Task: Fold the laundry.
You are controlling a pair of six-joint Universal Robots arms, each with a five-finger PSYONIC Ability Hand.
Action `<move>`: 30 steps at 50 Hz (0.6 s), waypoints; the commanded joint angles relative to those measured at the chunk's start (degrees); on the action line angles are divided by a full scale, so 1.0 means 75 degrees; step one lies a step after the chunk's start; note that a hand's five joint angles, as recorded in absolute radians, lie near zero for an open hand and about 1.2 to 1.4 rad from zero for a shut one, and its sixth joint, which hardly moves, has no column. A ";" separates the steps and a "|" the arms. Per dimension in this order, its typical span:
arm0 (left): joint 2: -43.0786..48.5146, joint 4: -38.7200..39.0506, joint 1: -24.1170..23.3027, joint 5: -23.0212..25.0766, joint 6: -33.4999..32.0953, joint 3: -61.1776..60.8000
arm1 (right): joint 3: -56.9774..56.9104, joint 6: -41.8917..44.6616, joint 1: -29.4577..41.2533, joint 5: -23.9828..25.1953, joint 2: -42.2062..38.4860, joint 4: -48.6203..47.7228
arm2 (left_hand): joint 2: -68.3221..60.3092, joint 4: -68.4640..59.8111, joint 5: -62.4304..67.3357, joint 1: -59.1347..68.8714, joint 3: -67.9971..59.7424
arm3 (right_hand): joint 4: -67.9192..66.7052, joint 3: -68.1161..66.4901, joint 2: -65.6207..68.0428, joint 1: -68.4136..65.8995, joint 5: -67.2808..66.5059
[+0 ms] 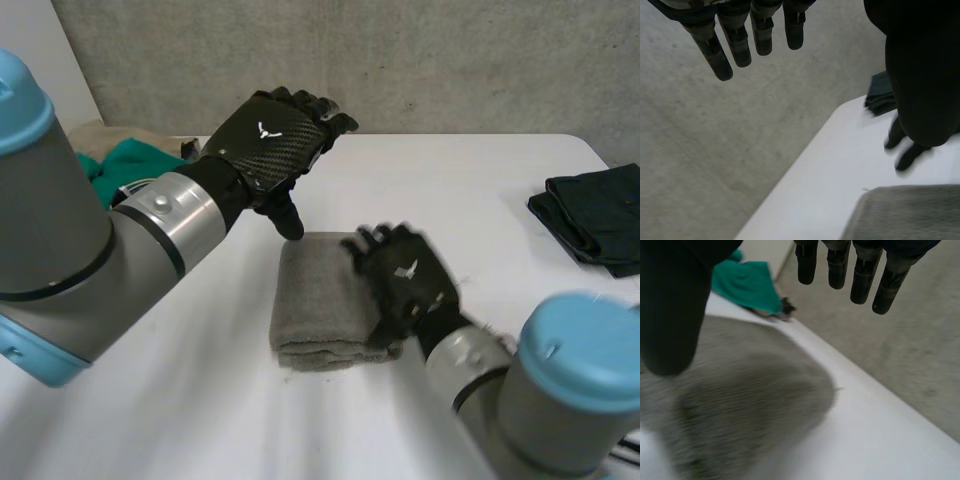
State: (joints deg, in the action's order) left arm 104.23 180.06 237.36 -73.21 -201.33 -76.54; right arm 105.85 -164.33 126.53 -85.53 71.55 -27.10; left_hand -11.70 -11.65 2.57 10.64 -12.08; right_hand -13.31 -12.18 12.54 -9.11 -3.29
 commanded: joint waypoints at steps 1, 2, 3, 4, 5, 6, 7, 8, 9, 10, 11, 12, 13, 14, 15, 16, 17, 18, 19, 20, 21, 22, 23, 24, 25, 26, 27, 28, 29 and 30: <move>0.0130 -0.0301 0.0192 0.0398 0.0383 -0.0001 | -0.0002 0.0313 0.0544 0.0013 -0.1323 -0.0652 | -0.0027 -0.0033 -0.0090 0.0167 0.0025 | 0.0441 0.0291 -0.0338 -0.0119 0.0438; 0.0142 -0.0301 0.0180 0.0398 0.0383 -0.0024 | -0.0061 0.0337 0.0556 0.0013 -0.1406 -0.0676 | -0.0027 -0.0033 -0.0090 0.0167 0.0025 | 0.0441 0.0291 -0.0338 -0.0119 0.0438; 0.0142 -0.0313 0.0146 0.0398 0.0383 -0.0048 | -0.0120 0.0383 0.0556 0.0001 -0.1488 -0.0722 | -0.0027 -0.0033 -0.0090 0.0167 0.0025 | 0.0441 0.0291 -0.0338 -0.0119 0.0438; 0.0142 -0.0301 0.0122 0.0398 0.0383 -0.0060 | -0.0202 0.0430 0.0567 -0.0022 -0.1594 -0.0757 | -0.0027 -0.0033 -0.0090 0.0167 0.0025 | 0.0441 0.0291 -0.0338 -0.0119 0.0438; 0.0142 -0.0301 0.0110 0.0398 0.0371 -0.0071 | -0.0365 0.0570 0.0579 -0.0080 -0.1850 -0.0862 | -0.0027 -0.0033 -0.0090 0.0167 0.0025 | 0.0441 0.0291 -0.0338 -0.0119 0.0438; 0.0142 -0.0301 0.0110 0.0398 0.0371 -0.0083 | -0.0425 0.0641 0.0579 -0.0081 -0.1934 -0.0898 | -0.0027 -0.0033 -0.0090 0.0167 0.0025 | 0.0441 0.0291 -0.0338 -0.0119 0.0438; 0.0154 -0.0301 0.0098 0.0398 0.0382 -0.0095 | -0.0483 0.0723 0.0579 -0.0081 -0.2004 -0.0922 | -0.0027 -0.0033 -0.0090 0.0167 0.0025 | 0.0441 0.0291 -0.0338 -0.0119 0.0438; 0.0154 -0.0301 0.0098 0.0398 0.0383 -0.0107 | -0.0542 0.0793 0.0568 -0.0092 -0.2063 -0.0957 | -0.0027 -0.0033 -0.0090 0.0167 0.0025 | 0.0441 0.0291 -0.0338 -0.0119 0.0438; 0.0154 -0.0301 0.0098 0.0398 0.0383 -0.0107 | -0.0659 0.0945 0.0567 -0.0092 -0.2145 -0.0992 | -0.0027 -0.0033 -0.0090 0.0167 0.0025 | 0.0441 0.0291 -0.0338 -0.0119 0.0438; 0.0166 -0.0301 0.0110 0.0398 0.0394 -0.0118 | -0.0706 0.1004 0.0567 -0.0092 -0.2169 -0.1015 | -0.0027 -0.0033 -0.0090 0.0167 0.0025 | 0.0441 0.0291 -0.0338 -0.0119 0.0438; 0.0177 -0.0301 0.0110 0.0398 0.0394 -0.0118 | -0.0765 0.1040 0.0567 -0.0104 -0.2192 -0.1027 | -0.0027 -0.0033 -0.0090 0.0167 0.0025 | 0.0441 0.0291 -0.0338 -0.0119 0.0438; 0.0189 -0.0301 0.0110 0.0398 0.0394 -0.0118 | -0.0870 0.1051 0.0567 -0.0127 -0.2204 -0.1039 | -0.0027 -0.0033 -0.0090 0.0167 0.0025 | 0.0441 0.0291 -0.0338 -0.0119 0.0438; 0.0201 -0.0301 0.0110 0.0398 0.0383 -0.0118 | -0.0940 0.1052 0.0556 -0.0139 -0.2204 -0.1039 | -0.0027 -0.0033 -0.0090 0.0167 0.0025 | 0.0441 0.0291 -0.0338 -0.0119 0.0438; 0.0201 -0.0301 0.0110 0.0398 0.0406 -0.0118 | -0.0976 0.1063 0.0556 -0.0139 -0.2204 -0.1039 | -0.0027 -0.0033 -0.0090 0.0167 0.0025 | 0.0441 0.0291 -0.0338 -0.0119 0.0438; 0.0201 -0.0301 0.0122 0.0398 0.0406 -0.0107 | -0.1034 0.1075 0.0556 -0.0151 -0.2216 -0.1039 | -0.0027 -0.0033 -0.0090 0.0167 0.0025 | 0.0441 0.0291 -0.0338 -0.0119 0.0438; 0.0201 -0.0301 0.0122 0.0398 0.0418 -0.0118 | -0.1139 0.1075 0.0544 -0.0151 -0.2239 -0.1027 | -0.0027 -0.0033 -0.0090 0.0167 0.0025 | 0.0441 0.0291 -0.0338 -0.0119 0.0438; 0.0201 -0.0301 0.0122 0.0398 0.0406 -0.0118 | -0.1210 0.1063 0.0544 -0.0139 -0.2251 -0.1016 | -0.0027 -0.0033 -0.0090 0.0167 0.0025 | 0.0441 0.0291 -0.0338 -0.0119 0.0438; 0.0201 -0.0301 0.0122 0.0398 0.0418 -0.0118 | -0.1269 0.1075 0.0544 -0.0139 -0.2286 -0.0992 | -0.0027 -0.0033 -0.0090 0.0167 0.0025 | 0.0441 0.0291 -0.0338 -0.0119 0.0438; 0.0201 -0.0301 0.0122 0.0386 0.0418 -0.0118 | -0.1327 0.1075 0.0544 -0.0139 -0.2344 -0.0992 | -0.0027 -0.0033 -0.0090 0.0167 0.0025 | 0.0441 0.0291 -0.0338 -0.0119 0.0438; 0.0201 -0.0301 0.0122 0.0397 0.0429 -0.0118 | -0.1421 0.1075 0.0544 -0.0128 -0.2461 -0.0969 | -0.0027 -0.0033 -0.0090 0.0167 0.0025 | 0.0343 0.0193 -0.0241 -0.0217 0.0340; 0.0201 -0.0301 0.0122 0.0398 0.0429 -0.0118 | -0.1468 0.1075 0.0556 -0.0128 -0.2520 -0.0969 | -0.0027 -0.0033 -0.0090 0.0167 0.0025 | 0.0185 0.0035 -0.0082 -0.0376 0.0182; 0.0201 -0.0301 0.0110 0.0398 0.0464 -0.0142 | -0.1526 0.1075 0.0556 -0.0128 -0.2578 -0.0957 | -0.0027 -0.0033 -0.0090 0.0167 0.0025 | -0.0017 -0.0167 0.0119 -0.0577 -0.0019; 0.0201 -0.0301 0.0110 0.0398 0.0465 -0.0142 | -0.1562 0.1063 0.0567 -0.0116 -0.2625 -0.0957 | -0.0027 -0.0033 -0.0090 0.0167 0.0025 | -0.0152 -0.0302 0.0254 -0.0712 -0.0155; 0.0212 -0.0301 0.0110 0.0398 0.0476 -0.0153 | -0.1667 0.1075 0.0567 -0.0104 -0.2730 -0.0957 | -0.0027 -0.0033 -0.0090 0.0167 0.0025 | -0.0509 -0.0659 0.0611 -0.1069 -0.0511; 0.0213 -0.0301 0.0110 0.0398 0.0488 -0.0177 | -0.1726 0.1075 0.0567 -0.0104 -0.2789 -0.0945 | -0.0027 -0.0033 -0.0090 0.0167 0.0025 | -0.0823 -0.0973 0.0925 -0.1383 -0.0826; 0.0213 -0.0301 0.0122 0.0398 0.0500 -0.0223 | -0.1773 0.1075 0.0567 -0.0104 -0.2848 -0.0945 | -0.0027 -0.0033 -0.0090 0.0167 0.0025 | -0.1181 -0.1332 0.1284 -0.1742 -0.1184; 0.0213 -0.0289 0.0110 0.0398 0.0488 -0.0247 | -0.1831 0.1075 0.0567 -0.0104 -0.2907 -0.0945 | -0.0027 -0.0033 -0.0090 0.0167 0.0025 | -0.1696 -0.1846 0.1798 -0.2256 -0.1698; 0.0213 -0.0289 0.0110 0.0409 0.0488 -0.0282 | -0.1948 0.1052 0.0567 -0.0116 -0.2965 -0.0945 | -0.0027 -0.0033 -0.0090 0.0167 0.0025 | -0.2567 -0.2717 0.2669 -0.3127 -0.2570; 0.0213 -0.0278 0.0098 0.0409 0.0488 -0.0317 | -0.1995 0.1040 0.0556 -0.0116 -0.2977 -0.0945 | -0.0005 -0.0011 -0.0112 0.0145 0.0047 | -0.2909 -0.3059 0.3011 -0.3469 -0.2911; 0.0213 -0.0278 0.0098 0.0409 0.0488 -0.0341 | -0.2042 0.1028 0.0556 -0.0116 -0.2978 -0.0934 | -0.0004 -0.0011 -0.0112 0.0145 0.0047 | -0.3289 -0.3440 0.3392 -0.3850 -0.3292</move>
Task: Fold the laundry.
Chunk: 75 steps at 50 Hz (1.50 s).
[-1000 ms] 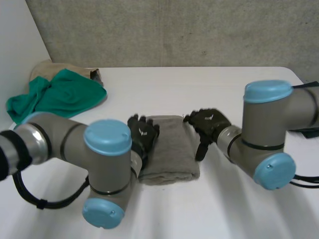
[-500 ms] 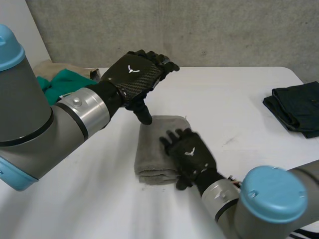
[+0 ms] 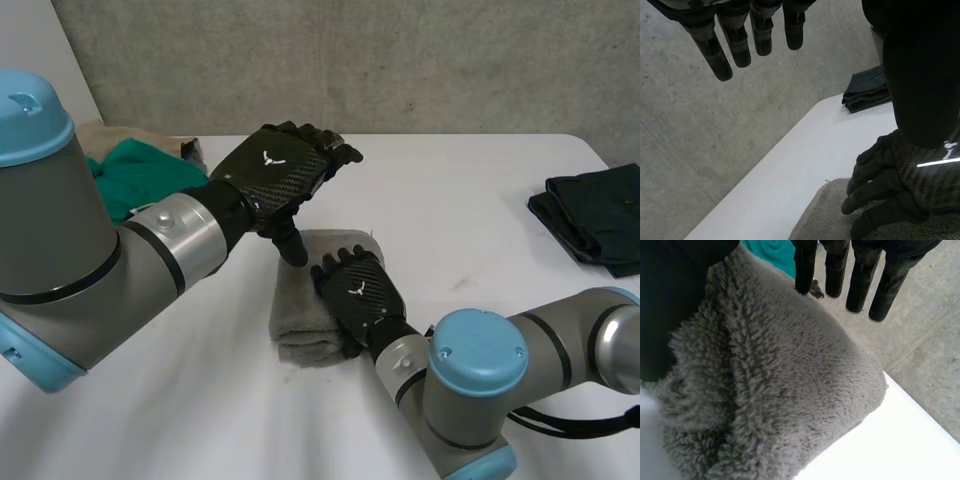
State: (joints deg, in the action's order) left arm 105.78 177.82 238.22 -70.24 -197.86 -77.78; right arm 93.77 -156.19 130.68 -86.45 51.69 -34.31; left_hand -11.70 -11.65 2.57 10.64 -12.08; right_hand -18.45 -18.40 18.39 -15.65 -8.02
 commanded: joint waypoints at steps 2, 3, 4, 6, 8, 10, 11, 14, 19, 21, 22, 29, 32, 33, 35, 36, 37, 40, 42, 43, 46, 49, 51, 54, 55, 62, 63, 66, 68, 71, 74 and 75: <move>0.0005 0.0021 -0.0016 0.0014 0.0026 -0.0200 | -0.0573 -0.0058 0.0001 0.0030 -0.0342 0.0027 | -0.0004 -0.0011 -0.0112 0.0145 0.0047 | -0.4306 -0.4312 0.4314 -0.4679 -0.4363; 0.0005 0.0032 -0.0016 0.0014 0.0026 -0.0211 | -0.0620 -0.0058 0.0001 0.0030 -0.0342 0.0028 | -0.0004 -0.0011 -0.0112 0.0145 0.0047 | -0.4867 -0.4873 0.4875 -0.5240 -0.4924; 0.0005 0.0032 -0.0016 0.0025 0.0026 -0.0223 | -0.0655 -0.0069 0.0001 0.0030 -0.0342 0.0028 | -0.0004 -0.0011 -0.0112 0.0145 0.0047 | -0.5427 -0.5434 0.5436 -0.5801 -0.5485; 0.0005 0.0032 -0.0016 0.0025 0.0026 -0.0211 | -0.0842 -0.0093 -0.0034 0.0053 -0.0342 0.0074 | -0.0004 -0.0011 -0.0112 0.0145 0.0047 | -0.6998 -0.7005 0.7006 -0.7371 -0.7055; 0.0005 0.0032 -0.0016 0.0025 0.0037 -0.0211 | -0.0983 -0.0093 -0.0069 0.0053 -0.0365 0.0144 | -0.0004 -0.0011 -0.0112 0.0145 0.0047 | -0.8200 -0.8207 0.8209 -0.8574 -0.8257; -0.0006 0.0032 -0.0016 0.0014 0.0037 -0.0200 | -0.1205 -0.0104 -0.0174 0.0053 -0.0435 0.0343 | -0.0004 -0.0011 -0.0112 0.0145 0.0047 | -0.8206 -0.8213 0.8215 -0.8580 -0.8263; -0.0006 0.0032 -0.0005 0.0014 0.0037 -0.0200 | -0.1264 -0.0105 -0.0233 0.0053 -0.0447 0.0425 | -0.0027 -0.0033 -0.0090 0.0167 0.0025 | -0.8206 -0.8213 0.8215 -0.8580 -0.8263; -0.0006 0.0044 -0.0005 0.0014 0.0037 -0.0188 | -0.1347 -0.0093 -0.0642 0.0077 -0.0354 0.0835 | -0.0005 -0.0011 -0.0112 0.0145 0.0047 | -0.8206 -0.8213 0.8215 -0.8580 -0.8263; -0.0030 0.0068 -0.0016 0.0014 0.0037 -0.0211 | -0.1148 0.0001 -0.1427 0.0357 0.0044 0.1187 | -0.0005 -0.0011 -0.0112 0.0145 0.0047 | -0.8206 -0.8213 0.8215 -0.8580 -0.8263; -0.0042 0.0068 -0.0016 0.0014 0.0037 -0.0223 | -0.0903 0.0001 -0.1859 0.0847 0.0290 0.1095 | -0.0027 -0.0033 -0.0090 0.0167 0.0025 | -0.8206 -0.8213 0.8215 -0.8580 -0.8263; -0.0042 0.0068 -0.0016 0.0014 0.0037 -0.0223 | -0.0832 0.0012 -0.2024 0.1071 0.0361 0.1082 | -0.0027 -0.0033 -0.0090 0.0167 0.0025 | -0.8206 -0.8213 0.8215 -0.8580 -0.8263; -0.0065 0.0091 -0.0028 0.0014 0.0037 -0.0211 | -0.0713 0.0036 -0.3313 0.3354 0.0526 0.0416 | -0.0004 -0.0011 -0.0112 0.0145 0.0047 | -0.8206 -0.8213 0.8215 -0.8580 -0.8263; -0.0077 0.0091 -0.0040 0.0014 0.0037 -0.0188 | -0.0947 0.0001 -0.3631 0.3837 0.0584 0.0099 | -0.0004 -0.0011 -0.0112 0.0145 0.0047 | -0.8206 -0.8213 0.8215 -0.8580 -0.8263; -0.0077 0.0091 -0.0040 0.0014 0.0037 -0.0188 | -0.1273 -0.0057 -0.3829 0.4024 0.0607 -0.0099 | -0.0004 -0.0011 -0.0112 0.0145 0.0047 | -0.8206 -0.8213 0.8215 -0.8580 -0.8263; -0.0089 0.0091 -0.0040 0.0002 0.0037 -0.0176 | -0.1661 -0.0139 -0.4041 0.4120 0.0608 -0.0230 | -0.0004 -0.0011 -0.0112 0.0145 0.0047 | -0.8206 -0.8213 0.8215 -0.8580 -0.8263; -0.0089 0.0091 -0.0040 0.0002 0.0037 -0.0176 | -0.2000 -0.0186 -0.4227 0.4155 0.0596 -0.0265 | -0.0004 -0.0011 -0.0112 0.0145 0.0047 | -0.8206 -0.8213 0.8215 -0.8580 -0.8263; -0.0100 0.0091 -0.0040 0.0002 0.0037 -0.0176 | -0.2200 -0.0233 -0.4357 0.4213 0.0584 -0.0289 | -0.0004 -0.0011 -0.0112 0.0145 0.0047 | -0.8206 -0.8213 0.8215 -0.8580 -0.8263; -0.0112 0.0091 -0.0051 0.0002 0.0038 -0.0176 | -0.2995 -0.0618 -0.4883 0.4353 0.0491 -0.0347 | -0.0004 -0.0011 -0.0112 0.0145 0.0047 | -0.8206 -0.8213 0.8215 -0.8580 -0.8263; -0.0112 0.0091 -0.0051 0.0002 0.0037 -0.0176 | -0.3337 -0.0912 -0.5177 0.4529 0.0432 -0.0429 | -0.0004 -0.0011 -0.0112 0.0145 0.0047 | -0.8206 -0.8213 0.8215 -0.8580 -0.8263; -0.0112 0.0091 -0.0051 0.0002 0.0037 -0.0176 | -0.3501 -0.1099 -0.5318 0.4646 0.0397 -0.0487 | -0.0004 -0.0011 -0.0112 0.0145 0.0047 | -0.8206 -0.8213 0.8215 -0.8580 -0.8263; -0.0124 0.0091 -0.0051 0.0002 0.0049 -0.0176 | -0.3994 -0.1884 -0.5834 0.5232 0.0221 -0.1049 | -0.0004 -0.0011 -0.0112 0.0145 0.0047 | -0.8206 -0.8213 0.8215 -0.8580 -0.8263; -0.0124 0.0091 -0.0063 0.0002 0.0049 -0.0165 | -0.4241 -0.2809 -0.6361 0.5713 -0.0001 -0.1997 | -0.0004 -0.0011 -0.0112 0.0145 0.0047 | -0.8206 -0.8213 0.8215 -0.8580 -0.8263; -0.0124 0.0103 -0.0086 0.0002 0.0061 -0.0153 | -0.4288 -0.3267 -0.6630 0.5877 -0.0165 -0.2536 | -0.0004 -0.0011 -0.0112 0.0145 0.0047 | -0.8206 -0.8213 0.8215 -0.8580 -0.8263; -0.0135 0.0161 -0.0133 0.0002 0.0154 -0.0141 | -0.4323 -0.4005 -0.7181 0.5971 -0.0505 -0.3416 | -0.0004 -0.0011 -0.0112 0.0145 0.0047 | -0.8206 -0.8213 0.8215 -0.8580 -0.8263; -0.0135 0.0185 -0.0145 0.0002 0.0178 -0.0141 | -0.4323 -0.4111 -0.7310 0.5971 -0.0610 -0.3545 | -0.0027 -0.0033 -0.0090 0.0167 0.0025 | -0.8206 -0.8213 0.8215 -0.8580 -0.8263; -0.0135 0.0302 -0.0157 -0.0010 0.0366 -0.0223 | -0.4628 -0.4206 -0.8154 0.6720 -0.1956 -0.3781 | -0.0027 -0.0033 -0.0090 0.0167 0.0025 | -0.8206 -0.8213 0.8215 -0.8580 -0.8263; -0.0135 0.0302 -0.0157 -0.0010 0.0366 -0.0223 | -0.4686 -0.4148 -0.8294 0.6965 -0.2249 -0.3804 | -0.0049 -0.0056 -0.0067 0.0189 0.0002 | -0.8206 -0.8213 0.8215 -0.8580 -0.8263; -0.0124 0.0302 -0.0192 -0.0033 0.0366 -0.0282 | -0.4698 -0.3949 -0.8506 0.7341 -0.2649 -0.3851 | -0.0072 -0.0078 -0.0045 0.0212 -0.0020 | -0.8206 -0.8213 0.8215 -0.8580 -0.8263; -0.0135 0.0302 -0.0192 -0.0103 0.0366 -0.0305 | -0.4617 -0.3832 -0.8682 0.7681 -0.2895 -0.3875 | -0.0072 -0.0078 -0.0045 0.0212 -0.0020 | -0.8206 -0.8213 0.8215 -0.8580 -0.8263; -0.0124 0.0302 -0.0215 -0.0255 0.0366 -0.0340 | -0.4558 -0.3808 -0.8939 0.8102 -0.3118 -0.3933 | -0.0072 -0.0078 -0.0045 0.0212 -0.0020 | -0.8206 -0.8213 0.8215 -0.8580 -0.8263; -0.0112 0.0302 -0.0250 -0.0373 0.0366 -0.0329 | -0.4523 -0.3796 -0.9162 0.8350 -0.3259 -0.3969 | -0.0071 -0.0078 -0.0045 0.0212 -0.0020 | -0.8206 -0.8213 0.8215 -0.8580 -0.8263; -0.0112 0.0302 -0.0285 -0.0385 0.0366 -0.0329 | -0.4499 -0.3819 -0.9267 0.8466 -0.3306 -0.3992 | -0.0049 -0.0056 -0.0067 0.0190 0.0002 | -0.8206 -0.8213 0.8215 -0.8580 -0.8263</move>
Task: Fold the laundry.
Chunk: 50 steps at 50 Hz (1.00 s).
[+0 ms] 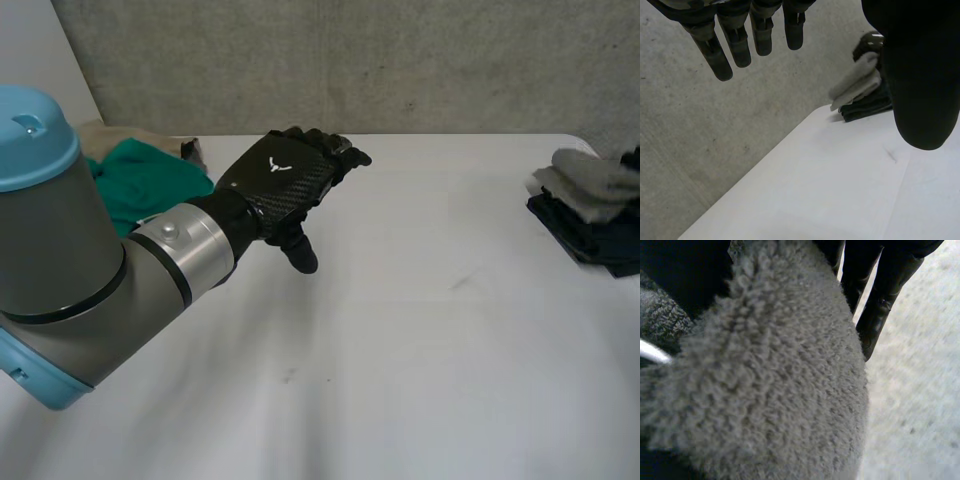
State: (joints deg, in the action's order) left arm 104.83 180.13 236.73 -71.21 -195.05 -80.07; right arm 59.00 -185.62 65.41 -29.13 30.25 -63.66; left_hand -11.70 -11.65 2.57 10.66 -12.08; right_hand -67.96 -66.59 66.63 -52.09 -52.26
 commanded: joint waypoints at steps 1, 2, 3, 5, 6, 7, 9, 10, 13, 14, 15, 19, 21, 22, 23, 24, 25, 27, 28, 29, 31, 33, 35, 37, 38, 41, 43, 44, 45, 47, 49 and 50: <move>0.0015 -0.0005 -0.0099 -0.0266 -0.0009 -0.0012 | 0.0137 0.0070 -0.0612 0.0872 -0.0448 -0.0079 | -0.0049 -0.0056 -0.0067 0.0188 0.0002 | -0.1606 -0.1788 0.1783 -0.3722 -0.2365; 0.0015 0.0006 -0.0134 -0.0267 -0.0009 0.0011 | 0.0137 0.0058 -0.0647 0.0872 -0.0436 -0.0079 | -0.0049 -0.0056 -0.0067 0.0188 0.0002 | -0.1606 -0.1788 0.1783 -0.3722 -0.2365; 0.0027 0.0006 -0.0146 -0.0267 -0.0021 0.0035 | 0.0148 0.0046 -0.0682 0.0884 -0.0424 -0.0079 | -0.0049 -0.0056 -0.0067 0.0188 0.0002 | -0.1606 -0.1788 0.1783 -0.3722 -0.2365; 0.0027 0.0006 -0.0170 -0.0278 -0.0021 0.0070 | 0.0195 0.0011 -0.0788 0.0837 -0.0331 -0.0044 | -0.0049 -0.0056 -0.0067 0.0188 0.0002 | -0.0281 -0.0464 0.0458 -0.2398 -0.1041; 0.0038 0.0030 -0.0181 -0.0278 -0.0009 0.0093 | 0.0219 -0.0001 -0.0823 0.0814 -0.0284 0.0026 | -0.0071 -0.0078 -0.0045 0.0210 -0.0020 | 0.2019 0.1836 -0.1842 -0.0097 0.1259; 0.0038 0.0042 -0.0181 -0.0278 -0.0021 0.0094 | 0.0277 -0.0001 -0.0846 0.0814 -0.0191 0.0050 | -0.0049 -0.0056 -0.0067 0.0188 0.0002 | 0.4573 0.4391 -0.4396 0.2457 0.3813; 0.0038 0.0053 -0.0193 -0.0278 -0.0021 0.0094 | 0.0581 -0.0001 -0.0893 0.0779 0.0184 0.0214 | -0.0049 -0.0056 -0.0067 0.0188 0.0002 | 0.7728 0.7545 -0.7551 0.5611 0.6968; 0.0027 0.0053 -0.0216 -0.0278 -0.0009 0.0094 | 0.0745 0.0011 -0.0917 0.0767 0.0348 0.0272 | -0.0049 -0.0056 -0.0067 0.0188 0.0002 | 0.7728 0.7545 -0.7551 0.5611 0.6968; 0.0027 0.0053 -0.0252 -0.0278 -0.0021 0.0094 | 0.1378 0.0046 -0.1244 0.0545 0.1179 0.0577 | -0.0049 -0.0056 -0.0067 0.0188 0.0002 | 0.7728 0.7545 -0.7551 0.5611 0.6968; 0.0015 0.0053 -0.0287 -0.0278 -0.0021 0.0082 | 0.1472 0.0046 -0.1338 0.0428 0.1413 0.0670 | -0.0049 -0.0056 -0.0067 0.0188 0.0002 | 0.7728 0.7545 -0.7551 0.5611 0.6968; 0.0015 0.0053 -0.0298 -0.0278 -0.0032 0.0070 | 0.1531 0.0046 -0.1397 0.0322 0.1566 0.0776 | -0.0049 -0.0056 -0.0067 0.0188 0.0002 | 0.7728 0.7545 -0.7551 0.5611 0.6968; -0.0008 0.0042 -0.0322 -0.0278 -0.0033 0.0070 | 0.1427 0.0151 -0.1608 -0.0554 0.2281 0.1723 | -0.0026 -0.0034 -0.0089 0.0166 0.0024 | 0.7728 0.7545 -0.7551 0.5611 0.6968; -0.0008 0.0053 -0.0322 -0.0278 -0.0033 0.0070 | 0.1228 0.0291 -0.1701 -0.0965 0.2458 0.2087 | -0.0049 -0.0056 -0.0067 0.0188 0.0002 | 0.7728 0.7545 -0.7551 0.5611 0.6968; -0.0008 0.0053 -0.0322 -0.0278 -0.0033 0.0082 | 0.1111 0.0385 -0.1760 -0.1188 0.2586 0.2240 | -0.0026 -0.0034 -0.0089 0.0166 0.0024 | 0.7728 0.7545 -0.7551 0.5611 0.6968; -0.0008 0.0053 -0.0322 -0.0278 -0.0033 0.0082 | 0.0970 0.0676 -0.1842 -0.1759 0.2866 0.2532 | -0.0026 -0.0033 -0.0090 0.0165 0.0025 | 0.7728 0.7545 -0.7551 0.5611 0.6968; -0.0020 0.0053 -0.0322 -0.0290 -0.0033 0.0082 | 0.0888 0.0853 -0.1854 -0.2101 0.2985 0.2720 | -0.0026 -0.0033 -0.0090 0.0165 0.0025 | 0.7728 0.7545 -0.7551 0.5611 0.6968; -0.0055 0.0053 -0.0322 -0.0278 -0.0033 0.0093 | 0.0806 0.1052 -0.1854 -0.2464 0.3102 0.2885 | -0.0004 -0.0011 -0.0112 0.0143 0.0047 | 0.7728 0.7545 -0.7551 0.5611 0.6968; -0.0114 0.0053 -0.0310 -0.0278 -0.0033 0.0105 | 0.0712 0.1694 -0.1819 -0.3423 0.3464 0.3282 | -0.0004 -0.0011 -0.0112 0.0143 0.0047 | 0.7728 0.7545 -0.7551 0.5611 0.6968; -0.0160 0.0053 -0.0310 -0.0278 -0.0033 0.0117 | 0.0688 0.1919 -0.1819 -0.3707 0.3582 0.3377 | 0.0019 0.0011 -0.0134 0.0121 0.0069 | 0.7728 0.7545 -0.7551 0.5611 0.6968; -0.0254 0.0065 -0.0287 -0.0290 -0.0033 0.0140 | 0.0630 0.2095 -0.1808 -0.3977 0.3700 0.3460 | 0.0041 0.0034 -0.0157 0.0098 0.0092 | 0.7728 0.7545 -0.7551 0.5611 0.6968; -0.0348 0.0100 -0.0264 -0.0290 -0.0021 0.0175 | 0.0699 0.2516 -0.1587 -0.4562 0.4178 0.3554 | 0.0041 0.0034 -0.0157 0.0098 0.0092 | 0.7728 0.7545 -0.7551 0.5611 0.6968; -0.0454 0.0240 -0.0228 -0.0407 -0.0021 0.0246 | 0.0816 0.2612 -0.1142 -0.4775 0.4496 0.3589 | 0.0041 0.0034 -0.0157 0.0098 0.0092 | 0.7728 0.7545 -0.7551 0.5611 0.6968; -0.0489 0.0392 -0.0205 -0.0629 -0.0032 0.0293 | 0.1061 0.2531 -0.0127 -0.4858 0.4928 0.3624 | 0.0041 0.0034 -0.0157 0.0098 0.0092 | 0.7728 0.7545 -0.7551 0.5611 0.6968; -0.0489 0.0708 -0.0053 -0.1109 -0.0079 0.0351 | 0.1354 0.2461 0.0556 -0.4858 0.5199 0.3624 | 0.0063 0.0056 -0.0179 0.0076 0.0114 | 0.7728 0.7545 -0.7551 0.5611 0.6968; -0.0477 0.0837 0.0029 -0.1296 -0.0103 0.0363 | 0.1530 0.2437 0.0873 -0.4847 0.5340 0.3625 | 0.0086 0.0078 -0.0201 0.0053 0.0136 | 0.7728 0.7545 -0.7551 0.5611 0.6968; -0.0442 0.1341 0.0555 -0.1941 -0.0150 0.0468 | 0.2384 0.2390 0.2022 -0.4847 0.6008 0.3683 | 0.0176 0.0168 -0.0291 -0.0036 0.0226 | 0.7728 0.7545 -0.7551 0.5611 0.6968; -0.0372 0.1552 0.0930 -0.2047 -0.0196 0.0469 | 0.3029 0.2390 0.2807 -0.4847 0.6395 0.3811 | 0.0154 0.0146 -0.0269 -0.0014 0.0204 | 0.7728 0.7545 -0.7551 0.5611 0.6968; -0.0221 0.1716 0.1315 -0.2036 -0.0255 0.0480 | 0.3229 0.2390 0.3076 -0.4835 0.6466 0.3882 | 0.0153 0.0146 -0.0269 -0.0014 0.0204 | 0.7728 0.7545 -0.7551 0.5611 0.6968; -0.0138 0.1764 0.1504 -0.2025 -0.0290 0.0515 | 0.3416 0.2390 0.3381 -0.4835 0.6501 0.3952 | 0.0153 0.0146 -0.0269 -0.0014 0.0204 | 0.7728 0.7545 -0.7551 0.5611 0.6968; 0.0096 0.1834 0.1891 -0.1978 -0.0349 0.0597 | 0.3920 0.2413 0.4225 -0.4812 0.6560 0.4186 | 0.0154 0.0146 -0.0269 -0.0014 0.0204 | 0.7728 0.7545 -0.7551 0.5611 0.6968; 0.0587 0.1893 0.2512 -0.1837 -0.0477 0.0808 | 0.4202 0.2495 0.4799 -0.4858 0.6514 0.4315 | 0.0153 0.0146 -0.0269 -0.0014 0.0204 | 0.7728 0.7545 -0.7551 0.5611 0.6968; 0.0740 0.1893 0.2700 -0.1744 -0.0524 0.0890 | 0.4447 0.2553 0.5289 -0.4881 0.6467 0.4409 | 0.0153 0.0146 -0.0269 -0.0014 0.0204 | 0.7728 0.7545 -0.7551 0.5611 0.6968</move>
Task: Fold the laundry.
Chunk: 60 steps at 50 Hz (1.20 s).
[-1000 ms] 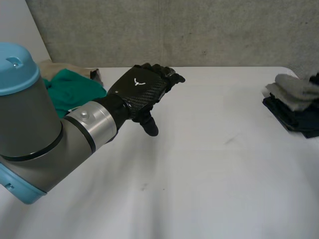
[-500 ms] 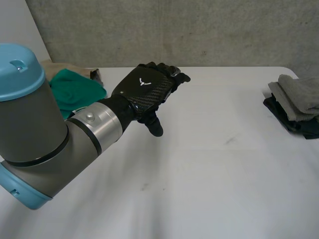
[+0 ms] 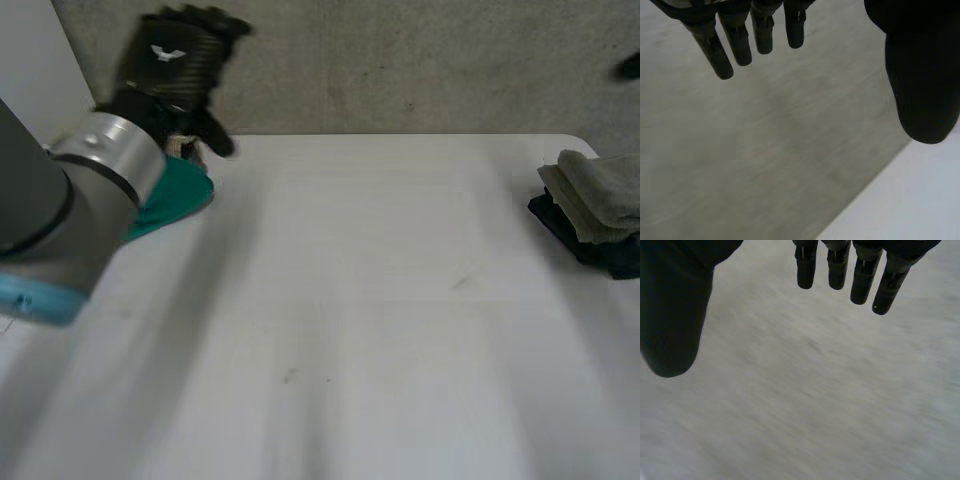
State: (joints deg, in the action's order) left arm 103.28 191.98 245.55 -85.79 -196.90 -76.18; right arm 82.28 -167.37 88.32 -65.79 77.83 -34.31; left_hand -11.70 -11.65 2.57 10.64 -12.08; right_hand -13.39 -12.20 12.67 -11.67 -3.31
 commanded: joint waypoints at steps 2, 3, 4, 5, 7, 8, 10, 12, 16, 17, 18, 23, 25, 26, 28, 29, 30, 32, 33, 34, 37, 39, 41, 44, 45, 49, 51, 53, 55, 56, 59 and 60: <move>0.1518 0.0301 0.2038 0.0504 -0.0464 0.0675 | 0.1579 0.0226 0.2601 -0.0029 0.0053 0.0578 | 0.0086 0.0079 -0.0203 0.0055 0.0137 | 0.0451 0.0294 -0.0356 0.0223 0.0441; 0.1789 0.0312 0.2227 0.0656 -0.0546 0.0793 | 0.1685 0.0285 0.2742 -0.0041 -0.0017 0.0602 | 0.0085 0.0079 -0.0202 0.0056 0.0137 | 0.0451 0.0294 -0.0356 0.0223 0.0441; 0.2024 0.0312 0.2368 0.0786 -0.0617 0.0910 | 0.1883 0.0401 0.2952 -0.0041 -0.0215 0.0637 | 0.0085 0.0079 -0.0202 0.0056 0.0137 | 0.0451 0.0294 -0.0356 0.0223 0.0441; 0.2224 0.0312 0.2485 0.0891 -0.0676 0.1015 | 0.1978 0.0472 0.3059 -0.0041 -0.0310 0.0649 | 0.0085 0.0079 -0.0202 0.0056 0.0137 | 0.0451 0.0294 -0.0356 0.0223 0.0441; 0.2915 0.0336 0.2825 0.1219 -0.0886 0.1355 | 0.2165 0.0601 0.3177 -0.0052 -0.0497 0.0660 | 0.0041 0.0034 -0.0158 0.0100 0.0092 | 0.0451 0.0294 -0.0356 0.0223 0.0441; 0.3091 0.0347 0.2919 0.1302 -0.0945 0.1496 | 0.2305 0.0764 0.3235 -0.0076 -0.0614 0.0672 | 0.0041 0.0034 -0.0157 0.0100 0.0092 | 0.0451 0.0294 -0.0356 0.0223 0.0441; 0.3756 0.0464 0.3129 0.1431 -0.1132 0.1951 | 0.2458 0.0952 0.3247 -0.0087 -0.0686 0.0649 | 0.0018 0.0011 -0.0135 0.0123 0.0069 | 0.0451 0.0294 -0.0356 0.0223 0.0441; 0.4285 0.0581 0.3224 0.1478 -0.1296 0.2374 | 0.2622 0.1233 0.3236 -0.0146 -0.0709 0.0660 | -0.0026 -0.0033 -0.0091 0.0167 0.0025 | 0.0451 0.0294 -0.0356 0.0223 0.0441; 0.5352 0.0804 0.3295 0.1583 -0.1637 0.3241 | 0.2787 0.1515 0.3189 -0.0321 -0.0837 0.0660 | -0.0161 -0.0168 0.0044 0.0302 -0.0110 | 0.0451 0.0294 -0.0356 0.0223 0.0441; 0.5784 0.0839 0.3341 0.1723 -0.1742 0.3568 | 0.2822 0.1527 0.3166 -0.0345 -0.0885 0.0661 | -0.0361 -0.0368 0.0244 0.0502 -0.0310 | 0.0451 0.0294 -0.0356 0.0223 0.0441; 0.5950 0.0840 0.3365 0.1771 -0.1754 0.3722 | 0.2846 0.1539 0.3154 -0.0369 -0.0908 0.0672 | -0.0519 -0.0525 0.0402 0.0660 -0.0467 | 0.0451 0.0294 -0.0356 0.0223 0.0441; 0.6924 0.0840 0.3471 0.2123 -0.1778 0.4590 | 0.3080 0.1574 0.3130 -0.0532 -0.0955 0.0661 | -0.2108 -0.2115 0.1991 0.2249 -0.2057 | 0.0451 0.0294 -0.0356 0.0223 0.0441; 0.7100 0.0851 0.3459 0.2146 -0.1789 0.4766 | 0.3115 0.1586 0.3130 -0.0580 -0.0955 0.0661 | -0.5450 -0.5457 0.5333 0.5591 -0.5399 | 0.0451 0.0294 -0.0356 0.0223 0.0441; 0.7089 0.0886 0.3436 0.2146 -0.1789 0.4755 | 0.3127 0.1586 0.3119 -0.0603 -0.0955 0.0661 | -0.7120 -0.7126 0.7003 0.7261 -0.7068 | 0.0451 0.0294 -0.0356 0.0223 0.0441; 0.7054 0.1015 0.3354 0.2076 -0.1801 0.4732 | 0.3162 0.1586 0.3107 -0.0638 -0.0955 0.0672 | -0.9104 -0.9111 0.8987 0.9245 -0.9053 | 0.0451 0.0294 -0.0356 0.0223 0.0441; 0.6880 0.1271 0.3226 0.1902 -0.1778 0.4639 | 0.3174 0.1586 0.3107 -0.0638 -0.0955 0.0672 | -0.9107 -0.9114 0.8990 0.9248 -0.9056 | 0.0451 0.0294 -0.0356 0.0223 0.0441; 0.6716 0.1401 0.3143 0.1784 -0.1755 0.4533 | 0.3186 0.1586 0.3095 -0.0638 -0.0944 0.0672 | -0.9107 -0.9114 0.8990 0.9248 -0.9056 | 0.0451 0.0294 -0.0356 0.0223 0.0441; 0.6306 0.1694 0.2968 0.1503 -0.1708 0.4148 | 0.3209 0.1586 0.3060 -0.0638 -0.0944 0.0661 | -0.9107 -0.9114 0.8990 0.9248 -0.9056 | 0.0451 0.0294 -0.0356 0.0223 0.0441; 0.5805 0.1997 0.2851 0.1270 -0.1673 0.3623 | 0.3209 0.1586 0.3048 -0.0638 -0.0932 0.0661 | -0.9107 -0.9114 0.8990 0.9248 -0.9056 | 0.0451 0.0294 -0.0356 0.0223 0.0441; 0.5545 0.2185 0.2780 0.1186 -0.1661 0.3340 | 0.3209 0.1586 0.3048 -0.0638 -0.0909 0.0661 | -0.9107 -0.9114 0.8990 0.9248 -0.9056 | 0.0451 0.0294 -0.0356 0.0223 0.0441; 0.4411 0.2817 0.2511 0.1033 -0.1474 0.2299 | 0.3198 0.1586 0.3048 -0.0638 -0.0850 0.0672 | -0.9107 -0.9114 0.8990 0.9248 -0.9056 | 0.0451 0.0294 -0.0356 0.0223 0.0441; 0.3881 0.2995 0.2277 0.1010 -0.1263 0.1804 | 0.3162 0.1586 0.3048 -0.0650 -0.0815 0.0672 | -0.9107 -0.9114 0.8990 0.9248 -0.9056 | 0.0451 0.0294 -0.0356 0.0223 0.0441; 0.3133 0.3008 0.1787 0.1033 -0.0843 0.1126 | 0.3139 0.1574 0.3048 -0.0673 -0.0757 0.0672 | -0.9107 -0.9114 0.8990 0.9248 -0.9056 | 0.0451 0.0294 -0.0356 0.0223 0.0441; 0.2416 0.2833 0.1234 0.1045 -0.0338 0.0491 | 0.3092 0.1574 0.3048 -0.0849 -0.0604 0.0649 | -0.9107 -0.9114 0.8990 0.9248 -0.9056 | 0.0451 0.0294 -0.0356 0.0223 0.0441; 0.1914 0.2611 0.0884 0.1068 0.0000 0.0060 | 0.3069 0.1563 0.3048 -0.0907 -0.0581 0.0649 | -0.9107 -0.9114 0.8990 0.9248 -0.9056 | 0.0451 0.0294 -0.0356 0.0223 0.0441; 0.0996 0.1966 0.0015 0.1384 0.0740 -0.1020 | 0.2975 0.1563 0.2966 -0.1247 -0.0487 0.0649 | -0.9107 -0.9114 0.8990 0.9248 -0.9056 | 0.0451 0.0294 -0.0356 0.0223 0.0441; 0.0878 0.1801 -0.0313 0.1629 0.0917 -0.1372 | 0.2928 0.1551 0.2861 -0.1481 -0.0428 0.0649 | -0.9107 -0.9114 0.8990 0.9248 -0.9056 | 0.0451 0.0294 -0.0356 0.0223 0.0441; 0.0995 0.1684 -0.0758 0.2016 0.1058 -0.1748 | 0.2893 0.1551 0.2802 -0.1610 -0.0405 0.0649 | -0.7266 -0.7273 0.7149 0.7407 -0.7215 | 0.0451 0.0294 -0.0356 0.0223 0.0441; 0.1170 0.1602 -0.1005 0.2216 0.1047 -0.1866 | 0.2834 0.1551 0.2755 -0.1739 -0.0405 0.0649 | -0.3388 -0.3395 0.3271 0.3529 -0.3337 | 0.0451 0.0294 -0.0356 0.0223 0.0441; 0.1275 0.1427 -0.1250 0.2321 0.1023 -0.1959 | 0.2823 0.1551 0.2744 -0.1751 -0.0405 0.0660 | -0.0638 -0.0644 0.0521 0.0779 -0.0586 | 0.0451 0.0294 -0.0356 0.0223 0.0441; 0.1323 0.1192 -0.1509 0.2334 0.0918 -0.1984 | 0.2776 0.1516 0.2697 -0.1763 -0.0416 0.0649 | 0.0085 0.0079 -0.0202 0.0056 0.0137 | 0.0451 0.0294 -0.0356 0.0223 0.0441; 0.1312 0.0994 -0.1579 0.2299 0.0871 -0.1902 | 0.2764 0.1504 0.2673 -0.1752 -0.0416 0.0649 | 0.0152 0.0145 -0.0269 -0.0011 0.0203 | 0.0451 0.0294 -0.0356 0.0223 0.0441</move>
State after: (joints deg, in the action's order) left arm 110.76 203.94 238.76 -70.62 -189.06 -89.69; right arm 103.80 -155.76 109.30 -78.00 74.77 -29.44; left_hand -30.84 -32.31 21.37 25.29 -32.38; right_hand -13.39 -12.20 12.67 -11.70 -3.30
